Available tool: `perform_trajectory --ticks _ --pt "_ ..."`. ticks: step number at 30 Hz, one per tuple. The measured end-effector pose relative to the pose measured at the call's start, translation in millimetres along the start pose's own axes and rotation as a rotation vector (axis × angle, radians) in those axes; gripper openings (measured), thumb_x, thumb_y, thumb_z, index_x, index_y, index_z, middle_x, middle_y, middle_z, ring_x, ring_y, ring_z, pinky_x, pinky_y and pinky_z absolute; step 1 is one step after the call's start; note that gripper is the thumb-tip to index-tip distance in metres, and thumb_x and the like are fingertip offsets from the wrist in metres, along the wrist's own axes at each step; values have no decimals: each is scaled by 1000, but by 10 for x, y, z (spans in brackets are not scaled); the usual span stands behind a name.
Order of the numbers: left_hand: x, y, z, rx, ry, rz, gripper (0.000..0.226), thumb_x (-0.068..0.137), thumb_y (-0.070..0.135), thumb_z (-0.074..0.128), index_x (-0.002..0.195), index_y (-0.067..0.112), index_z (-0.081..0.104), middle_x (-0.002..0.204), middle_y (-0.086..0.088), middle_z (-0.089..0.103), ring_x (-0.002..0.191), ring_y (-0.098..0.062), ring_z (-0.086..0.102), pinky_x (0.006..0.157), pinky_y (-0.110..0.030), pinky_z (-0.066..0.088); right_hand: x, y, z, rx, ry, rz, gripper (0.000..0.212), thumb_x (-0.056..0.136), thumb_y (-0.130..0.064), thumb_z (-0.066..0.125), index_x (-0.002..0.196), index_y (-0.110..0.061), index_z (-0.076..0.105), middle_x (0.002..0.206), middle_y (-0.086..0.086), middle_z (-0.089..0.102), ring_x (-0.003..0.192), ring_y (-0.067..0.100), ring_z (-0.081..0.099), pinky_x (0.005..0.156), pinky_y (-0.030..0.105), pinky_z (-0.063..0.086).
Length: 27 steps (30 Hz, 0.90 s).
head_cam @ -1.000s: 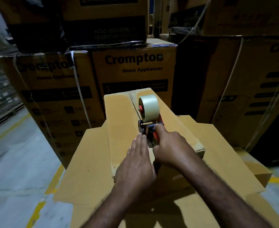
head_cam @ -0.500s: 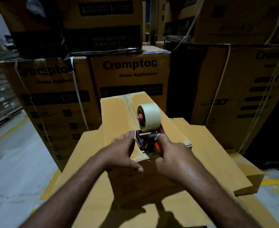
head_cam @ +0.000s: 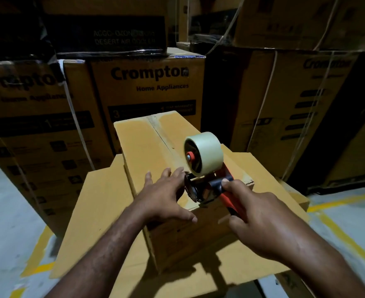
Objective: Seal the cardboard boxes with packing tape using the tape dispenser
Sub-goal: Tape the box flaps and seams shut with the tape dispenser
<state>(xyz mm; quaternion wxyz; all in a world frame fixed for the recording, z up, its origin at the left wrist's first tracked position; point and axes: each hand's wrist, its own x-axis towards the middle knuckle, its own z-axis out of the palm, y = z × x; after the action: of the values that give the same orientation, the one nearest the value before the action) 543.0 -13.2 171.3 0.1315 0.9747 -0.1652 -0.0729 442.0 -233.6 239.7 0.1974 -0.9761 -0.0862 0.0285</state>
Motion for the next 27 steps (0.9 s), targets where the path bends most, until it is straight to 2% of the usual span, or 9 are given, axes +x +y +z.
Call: perform_trajectory --ticks 2,4,6,8,12,15,17,22,27 --pt "-53 62 -46 -10 -56 40 123 77 64 76 162 32 -7 169 7 -13 136 -6 -28 119 -59 -21 -56 -11 -20 7 -8 48 62 98 -36 55 141 -54 15 101 -9 44 80 5 53 59 19 42" --pt "-52 95 -84 -11 -87 54 120 79 60 76 163 32 -5 169 4 -12 127 -5 -27 117 -54 -21 -106 -43 -24 18 -14 87 63 98 -36 56 143 -54 15 107 -8 46 84 6 55 62 19 44" --pt "1 81 -92 13 -81 72 118 78 63 75 163 32 0 170 -1 -7 138 -8 -25 118 -56 -20 -144 -84 -12 35 -21 117 65 98 -36 56 143 -54 14 109 -7 46 88 8 56 63 19 46" --pt "54 44 -70 39 -60 89 117 75 68 74 163 32 6 171 -3 5 154 -15 -10 121 -60 -16 -168 -132 13 51 -29 143 67 98 -37 57 144 -55 11 110 -7 45 89 9 56 60 15 43" --pt "122 -26 14 26 -35 97 113 73 70 75 160 34 14 169 -4 20 157 -18 3 120 -65 -11 -230 -265 102 69 -15 162 61 100 -37 53 137 -57 9 92 -12 46 79 4 52 57 16 40" --pt "135 -51 18 21 -29 103 107 74 69 74 159 37 18 168 -6 21 157 -20 3 120 -67 -10 -261 -356 131 56 -3 177 58 101 -36 50 132 -58 7 86 -12 48 75 4 52 56 16 39" --pt "136 -64 17 24 -39 104 104 76 67 74 159 38 18 168 -4 22 157 -20 2 120 -67 -10 -278 -397 108 55 -6 194 59 101 -36 48 135 -58 6 84 -14 47 72 4 52 53 15 37" --pt "193 -142 72 36 -43 146 98 77 69 71 156 48 18 166 9 29 157 -19 0 116 -72 -11 -368 -493 68 34 -28 227 63 102 -40 46 142 -55 -1 82 -17 44 69 2 50 50 13 33" --pt "222 -137 54 21 -59 195 92 81 63 71 157 50 20 168 20 11 156 -17 -10 112 -75 -15 -413 -553 128 25 -6 247 66 102 -40 45 143 -54 -5 80 -17 44 66 0 47 49 12 32"
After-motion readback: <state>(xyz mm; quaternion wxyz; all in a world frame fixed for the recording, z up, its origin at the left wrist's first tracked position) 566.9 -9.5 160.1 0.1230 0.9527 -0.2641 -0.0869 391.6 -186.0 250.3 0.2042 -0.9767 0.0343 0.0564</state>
